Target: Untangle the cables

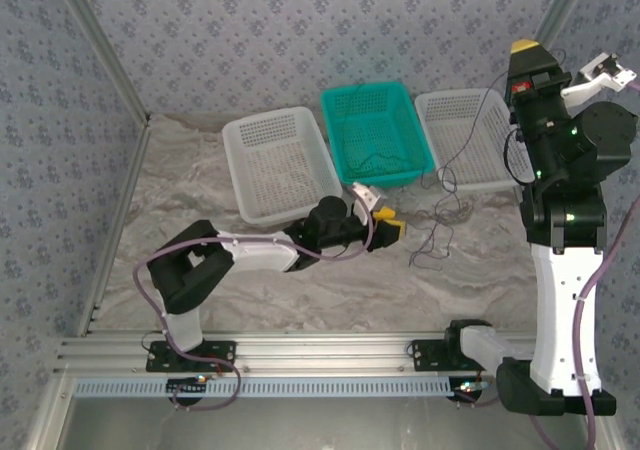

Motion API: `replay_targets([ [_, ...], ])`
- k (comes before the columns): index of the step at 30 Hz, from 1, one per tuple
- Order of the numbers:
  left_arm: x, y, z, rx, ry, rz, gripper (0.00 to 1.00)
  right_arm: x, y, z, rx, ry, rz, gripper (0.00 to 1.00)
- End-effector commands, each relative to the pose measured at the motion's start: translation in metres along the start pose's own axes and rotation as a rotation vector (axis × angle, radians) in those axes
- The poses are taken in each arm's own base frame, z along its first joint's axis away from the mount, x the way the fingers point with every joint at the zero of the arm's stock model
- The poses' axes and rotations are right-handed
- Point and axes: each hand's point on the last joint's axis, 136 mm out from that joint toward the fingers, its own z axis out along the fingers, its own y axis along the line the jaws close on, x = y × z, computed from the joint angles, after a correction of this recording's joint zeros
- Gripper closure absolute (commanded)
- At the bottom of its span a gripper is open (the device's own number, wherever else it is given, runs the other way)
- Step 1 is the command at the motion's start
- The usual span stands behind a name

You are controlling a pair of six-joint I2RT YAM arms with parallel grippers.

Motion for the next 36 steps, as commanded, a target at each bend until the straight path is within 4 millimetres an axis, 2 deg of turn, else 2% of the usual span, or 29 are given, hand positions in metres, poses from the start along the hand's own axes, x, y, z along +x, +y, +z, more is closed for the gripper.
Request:
replay_targets([
  [1,-0.047,-0.033,0.007,0.115,-0.109,0.096,0.44,0.000,0.013,-0.004,-0.048,-0.004,0.006,1.00],
  [4,-0.062,-0.044,0.018,0.172,-0.146,0.106,0.42,0.000,0.013,-0.005,-0.049,-0.006,-0.001,1.00],
  [9,-0.071,-0.051,0.040,0.223,-0.169,0.103,0.41,0.000,0.015,-0.007,-0.051,-0.009,-0.012,1.00],
  [15,-0.074,-0.034,0.066,0.153,-0.187,0.097,0.42,0.001,0.020,-0.007,-0.067,0.002,-0.007,1.00],
  [19,-0.082,-0.034,0.082,0.161,-0.193,0.104,0.43,0.003,0.019,-0.006,-0.064,0.005,-0.004,1.00],
  [21,-0.087,-0.034,0.089,0.166,-0.203,0.093,0.50,0.003,0.020,-0.007,-0.066,0.004,-0.006,1.00],
  [22,-0.087,-0.033,0.091,0.165,-0.206,0.087,0.58,0.003,0.019,-0.007,-0.065,0.005,-0.005,1.00],
  [24,-0.090,-0.034,0.092,0.170,-0.209,0.079,0.87,0.002,0.019,-0.008,-0.060,0.000,-0.015,1.00],
  [25,-0.089,-0.035,0.091,0.177,-0.202,0.075,0.98,0.001,0.017,-0.009,-0.051,-0.003,-0.019,1.00],
  [27,-0.079,-0.035,0.087,0.177,-0.169,0.071,1.00,-0.001,0.010,-0.010,-0.014,-0.015,-0.027,1.00],
  [29,-0.059,-0.028,0.076,0.150,-0.125,0.068,1.00,-0.005,0.006,-0.010,0.012,-0.028,-0.040,1.00],
  [33,0.000,0.002,0.037,0.049,-0.036,0.026,1.00,-0.023,0.012,-0.008,0.024,-0.076,-0.105,1.00],
  [36,0.030,0.016,0.000,-0.018,0.005,-0.003,1.00,-0.037,0.005,-0.003,0.072,-0.126,-0.130,1.00],
])
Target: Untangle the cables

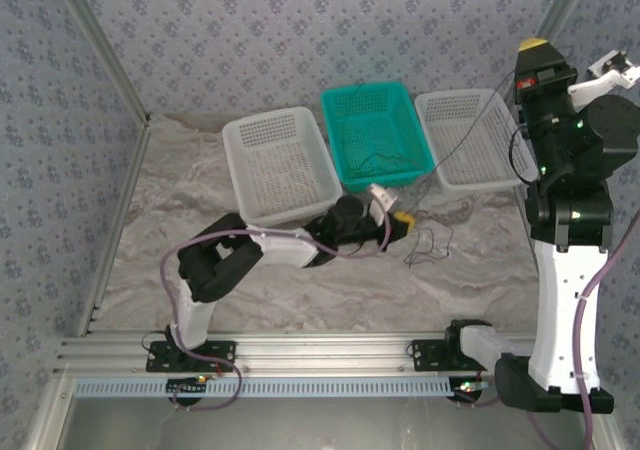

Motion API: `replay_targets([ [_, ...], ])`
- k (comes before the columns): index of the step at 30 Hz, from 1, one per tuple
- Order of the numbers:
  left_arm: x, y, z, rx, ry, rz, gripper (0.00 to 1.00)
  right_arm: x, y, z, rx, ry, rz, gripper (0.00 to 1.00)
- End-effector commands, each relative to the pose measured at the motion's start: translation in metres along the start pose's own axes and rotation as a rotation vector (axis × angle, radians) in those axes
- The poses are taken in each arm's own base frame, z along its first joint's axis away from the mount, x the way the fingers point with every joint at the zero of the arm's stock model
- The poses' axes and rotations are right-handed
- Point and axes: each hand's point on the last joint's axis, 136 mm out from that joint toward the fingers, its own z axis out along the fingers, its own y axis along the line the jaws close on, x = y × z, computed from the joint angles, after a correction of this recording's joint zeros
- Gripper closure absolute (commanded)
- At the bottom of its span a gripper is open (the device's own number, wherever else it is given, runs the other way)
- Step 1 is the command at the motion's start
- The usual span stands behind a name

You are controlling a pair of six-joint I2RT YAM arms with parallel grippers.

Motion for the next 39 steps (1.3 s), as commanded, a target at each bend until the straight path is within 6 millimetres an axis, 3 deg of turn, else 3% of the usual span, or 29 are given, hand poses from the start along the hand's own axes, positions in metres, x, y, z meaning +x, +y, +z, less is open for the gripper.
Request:
replay_targets([
  [1,-0.007,0.003,-0.038,-0.054,-0.056,-0.001,1.00,-0.023,0.002,-0.001,0.028,-0.087,-0.060,1.00],
  [9,0.022,0.045,-0.124,-0.258,-0.060,-0.070,1.00,-0.060,-0.039,0.016,0.176,-0.201,-0.110,1.00],
  [15,0.043,0.078,-0.189,-0.425,-0.025,-0.095,1.00,-0.079,-0.040,0.030,0.238,-0.226,-0.223,1.00],
  [21,0.061,0.108,-0.257,-0.608,-0.024,-0.136,1.00,-0.104,-0.047,0.029,0.387,-0.302,-0.356,1.00],
  [29,0.077,0.114,-0.304,-0.707,-0.019,-0.149,1.00,-0.111,-0.047,0.058,0.439,-0.324,-0.512,1.00],
  [35,0.086,0.119,-0.339,-0.795,-0.094,-0.191,1.00,-0.129,-0.021,0.077,0.405,-0.417,-0.661,1.00],
  [39,0.082,0.117,-0.346,-0.797,-0.125,-0.204,1.00,-0.142,-0.010,0.086,0.371,-0.489,-0.696,1.00],
])
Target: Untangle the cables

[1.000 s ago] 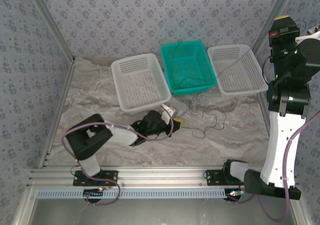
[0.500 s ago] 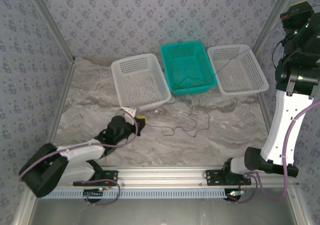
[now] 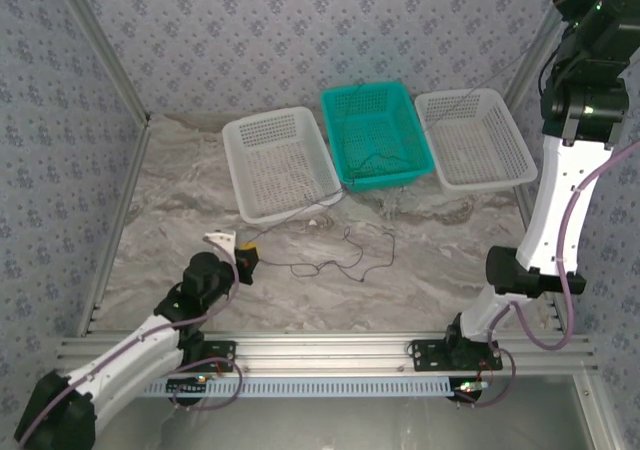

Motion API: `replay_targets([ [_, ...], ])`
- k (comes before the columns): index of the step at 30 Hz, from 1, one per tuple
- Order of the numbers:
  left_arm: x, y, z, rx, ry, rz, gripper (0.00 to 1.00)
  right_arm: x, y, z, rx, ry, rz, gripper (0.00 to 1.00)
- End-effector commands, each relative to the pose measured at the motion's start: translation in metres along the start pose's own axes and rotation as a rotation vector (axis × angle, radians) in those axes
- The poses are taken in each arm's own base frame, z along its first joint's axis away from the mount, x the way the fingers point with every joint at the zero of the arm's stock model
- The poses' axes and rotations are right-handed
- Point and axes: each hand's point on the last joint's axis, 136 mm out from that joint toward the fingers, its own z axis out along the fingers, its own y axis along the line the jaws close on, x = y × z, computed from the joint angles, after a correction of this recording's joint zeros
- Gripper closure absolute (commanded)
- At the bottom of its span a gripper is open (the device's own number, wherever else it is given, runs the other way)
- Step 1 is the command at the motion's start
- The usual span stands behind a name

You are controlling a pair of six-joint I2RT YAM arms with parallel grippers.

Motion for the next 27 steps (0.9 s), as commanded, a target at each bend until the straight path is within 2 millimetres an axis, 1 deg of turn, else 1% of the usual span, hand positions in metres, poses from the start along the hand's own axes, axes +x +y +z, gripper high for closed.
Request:
replay_targets([
  [1,0.009,0.012,-0.002,-0.048,0.029,-0.026,1.00,-0.044,0.007,-0.006,-0.008,-0.157,-0.032,1.00],
  [4,0.012,0.016,0.001,-0.077,0.051,-0.034,1.00,-0.063,0.003,-0.001,-0.011,-0.226,-0.005,1.00],
  [6,0.013,0.018,0.005,-0.092,0.070,-0.029,1.00,-0.073,-0.004,0.003,-0.010,-0.264,0.029,1.00],
  [8,0.015,0.021,0.008,-0.112,0.088,-0.028,1.00,-0.082,-0.018,0.006,0.004,-0.294,0.088,1.00],
  [11,0.020,0.036,0.013,-0.194,0.123,-0.058,1.00,-0.096,-0.040,0.010,0.009,-0.323,0.210,1.00],
  [13,0.024,0.047,0.016,-0.253,0.157,-0.078,1.00,-0.104,-0.041,0.009,-0.004,-0.349,0.218,1.00],
  [14,0.025,0.048,0.019,-0.258,0.175,-0.072,1.00,-0.105,-0.040,0.009,-0.011,-0.353,0.221,1.00],
  [15,0.025,0.043,0.023,-0.234,0.191,-0.050,1.00,-0.102,-0.039,0.011,-0.022,-0.339,0.231,1.00],
  [17,0.020,0.033,0.030,-0.180,0.189,-0.026,1.00,-0.084,-0.032,0.021,-0.062,-0.268,0.250,1.00],
  [19,0.007,0.015,0.035,-0.089,0.142,-0.016,1.00,-0.054,-0.021,0.032,-0.100,-0.163,0.240,1.00],
  [21,-0.009,0.002,0.037,-0.030,0.097,-0.007,1.00,-0.023,-0.012,0.042,-0.113,-0.072,0.205,1.00],
  [23,-0.020,-0.006,0.038,0.000,0.082,0.006,1.00,0.011,-0.012,0.052,-0.097,0.015,0.195,1.00],
  [25,-0.027,-0.014,0.038,0.031,0.073,0.017,1.00,0.046,-0.019,0.064,-0.066,0.098,0.203,1.00],
  [27,-0.031,-0.018,0.038,0.050,0.066,0.018,1.00,0.073,-0.023,0.071,-0.043,0.154,0.195,1.00],
])
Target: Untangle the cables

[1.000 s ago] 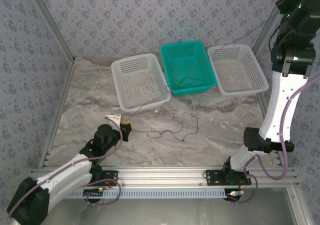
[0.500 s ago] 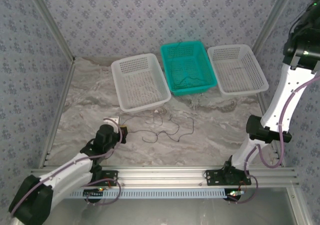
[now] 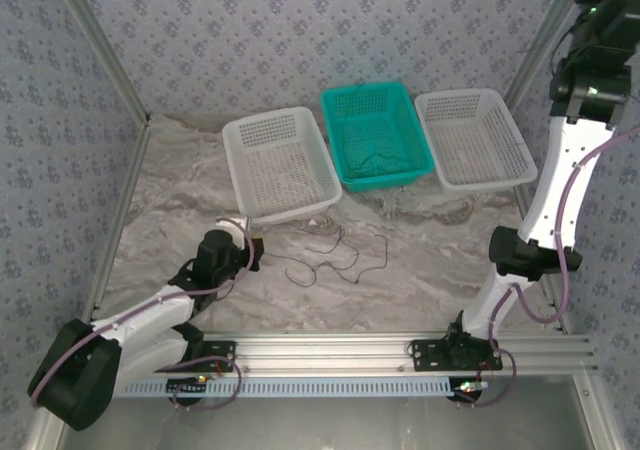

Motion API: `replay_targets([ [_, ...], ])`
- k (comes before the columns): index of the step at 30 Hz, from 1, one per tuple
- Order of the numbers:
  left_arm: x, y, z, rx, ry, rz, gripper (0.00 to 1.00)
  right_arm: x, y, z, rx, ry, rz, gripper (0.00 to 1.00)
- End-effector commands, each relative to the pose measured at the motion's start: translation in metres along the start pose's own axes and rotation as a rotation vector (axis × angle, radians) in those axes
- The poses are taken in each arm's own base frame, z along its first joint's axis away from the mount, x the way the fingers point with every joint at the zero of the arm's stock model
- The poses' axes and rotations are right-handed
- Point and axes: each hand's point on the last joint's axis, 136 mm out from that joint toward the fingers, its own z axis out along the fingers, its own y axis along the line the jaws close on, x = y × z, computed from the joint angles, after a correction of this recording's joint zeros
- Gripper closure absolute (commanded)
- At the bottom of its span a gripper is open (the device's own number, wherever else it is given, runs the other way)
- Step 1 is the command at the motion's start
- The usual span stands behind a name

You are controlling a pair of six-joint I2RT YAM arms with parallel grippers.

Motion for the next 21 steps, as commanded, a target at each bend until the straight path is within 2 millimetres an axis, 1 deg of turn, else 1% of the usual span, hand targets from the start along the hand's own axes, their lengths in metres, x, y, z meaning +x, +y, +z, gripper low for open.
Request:
replay_targets([
  [1,-0.029,-0.023,-0.004,0.096,-0.073,0.034,1.00,0.056,-0.022,0.018,0.050,0.137,-0.016,1.00],
  [4,-0.027,-0.025,-0.005,0.106,-0.064,0.031,1.00,0.083,-0.029,0.020,0.108,0.162,-0.116,1.00],
  [5,-0.026,-0.025,-0.005,0.106,-0.064,0.030,1.00,0.090,-0.032,0.020,0.127,0.171,-0.122,1.00],
  [6,-0.026,-0.025,-0.005,0.106,-0.066,0.029,1.00,0.101,-0.035,0.021,0.134,0.188,-0.169,1.00],
  [10,-0.025,-0.024,-0.006,0.102,-0.066,0.026,1.00,0.132,-0.044,0.028,0.119,0.218,-0.219,1.00],
  [13,-0.026,-0.024,-0.009,0.105,-0.073,0.025,1.00,0.137,-0.042,0.033,0.116,0.213,-0.307,1.00],
  [15,-0.026,-0.024,-0.010,0.102,-0.072,0.028,1.00,0.140,-0.047,0.036,0.142,0.223,-0.357,1.00],
  [17,-0.025,-0.023,-0.009,0.098,-0.068,0.030,1.00,0.154,-0.058,0.036,0.172,0.271,-0.358,1.00],
  [18,-0.025,-0.024,-0.009,0.100,-0.071,0.031,1.00,0.168,-0.066,0.036,0.185,0.315,-0.353,1.00],
  [20,-0.026,-0.024,-0.009,0.101,-0.074,0.030,1.00,0.196,-0.089,0.032,0.243,0.399,-0.318,1.00],
  [21,-0.027,-0.025,-0.009,0.105,-0.075,0.028,1.00,0.215,-0.106,0.029,0.287,0.447,-0.294,1.00],
])
